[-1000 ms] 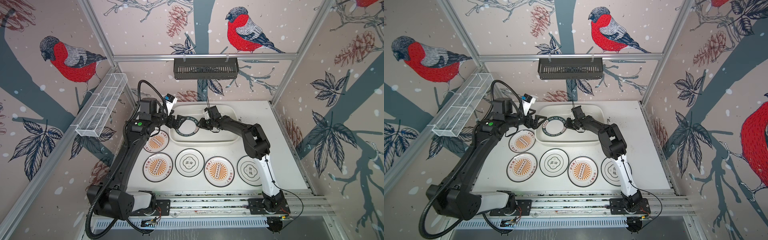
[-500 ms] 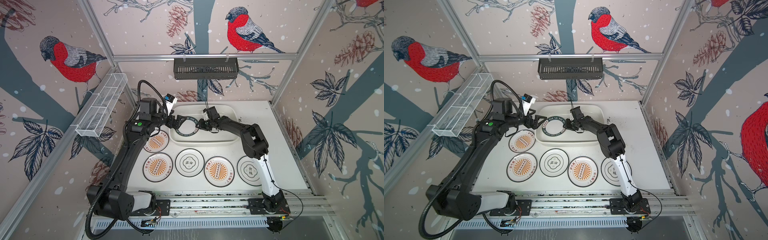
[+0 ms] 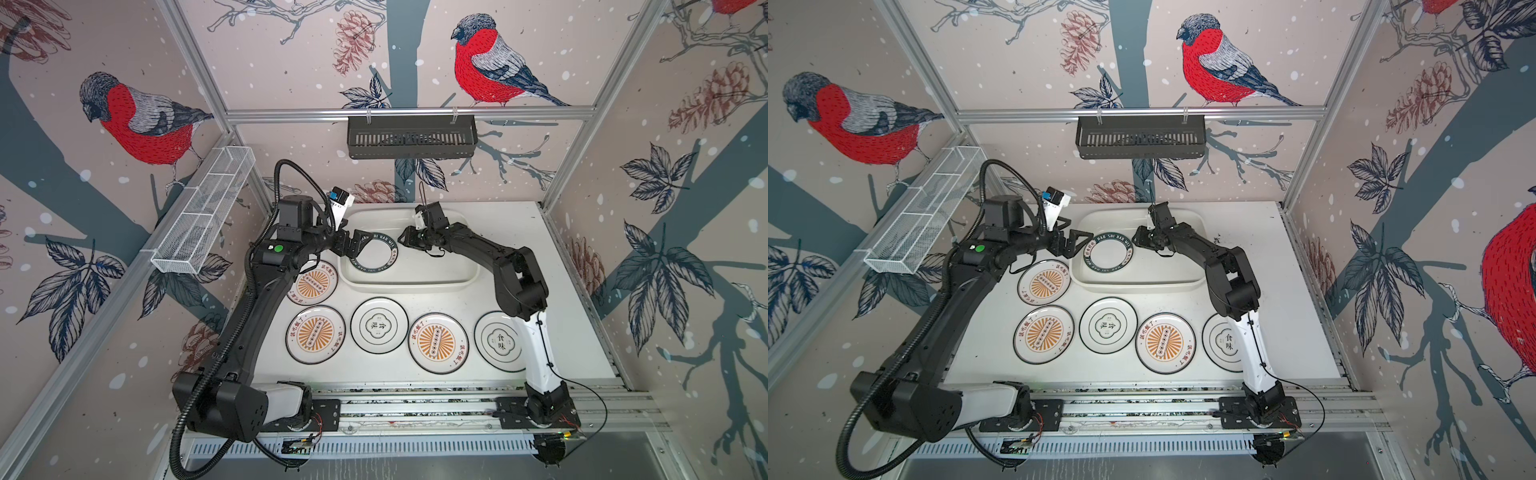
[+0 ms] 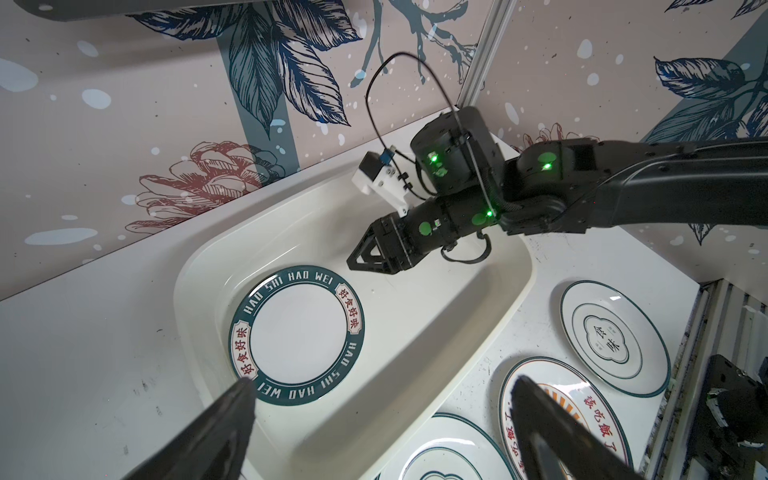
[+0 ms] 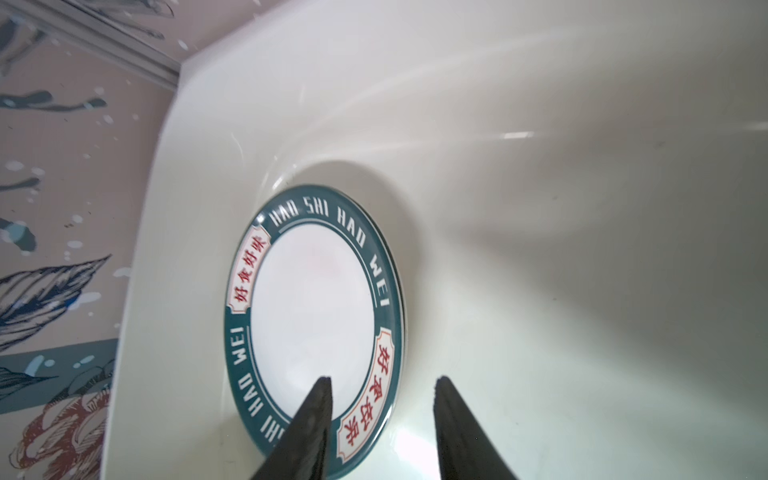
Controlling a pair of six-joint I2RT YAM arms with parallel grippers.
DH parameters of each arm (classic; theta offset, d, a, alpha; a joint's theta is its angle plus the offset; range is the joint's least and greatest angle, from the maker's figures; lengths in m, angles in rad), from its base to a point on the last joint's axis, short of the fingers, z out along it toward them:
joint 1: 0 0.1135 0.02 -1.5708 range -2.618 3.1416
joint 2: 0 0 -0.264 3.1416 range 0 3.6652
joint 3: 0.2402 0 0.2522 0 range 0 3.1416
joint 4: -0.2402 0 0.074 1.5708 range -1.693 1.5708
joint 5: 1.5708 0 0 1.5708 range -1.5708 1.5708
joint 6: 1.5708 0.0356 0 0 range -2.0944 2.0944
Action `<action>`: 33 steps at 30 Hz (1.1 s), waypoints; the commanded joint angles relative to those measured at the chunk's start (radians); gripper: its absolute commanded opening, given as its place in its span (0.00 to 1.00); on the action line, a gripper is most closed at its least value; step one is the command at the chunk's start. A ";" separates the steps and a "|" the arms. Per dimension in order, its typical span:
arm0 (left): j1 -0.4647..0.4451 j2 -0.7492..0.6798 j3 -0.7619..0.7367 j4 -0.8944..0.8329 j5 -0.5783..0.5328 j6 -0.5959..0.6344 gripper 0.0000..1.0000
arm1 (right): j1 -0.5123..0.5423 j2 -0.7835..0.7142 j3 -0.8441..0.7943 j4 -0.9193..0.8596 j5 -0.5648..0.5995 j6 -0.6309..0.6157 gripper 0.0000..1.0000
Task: Place the plates into the plastic bin on the countertop
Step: 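Open the right gripper and withdraw it toward the cloud-motif plate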
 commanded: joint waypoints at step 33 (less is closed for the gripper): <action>-0.062 0.087 0.077 -0.002 0.083 0.089 0.95 | -0.518 -1.450 -1.172 -0.554 0.281 0.258 0.74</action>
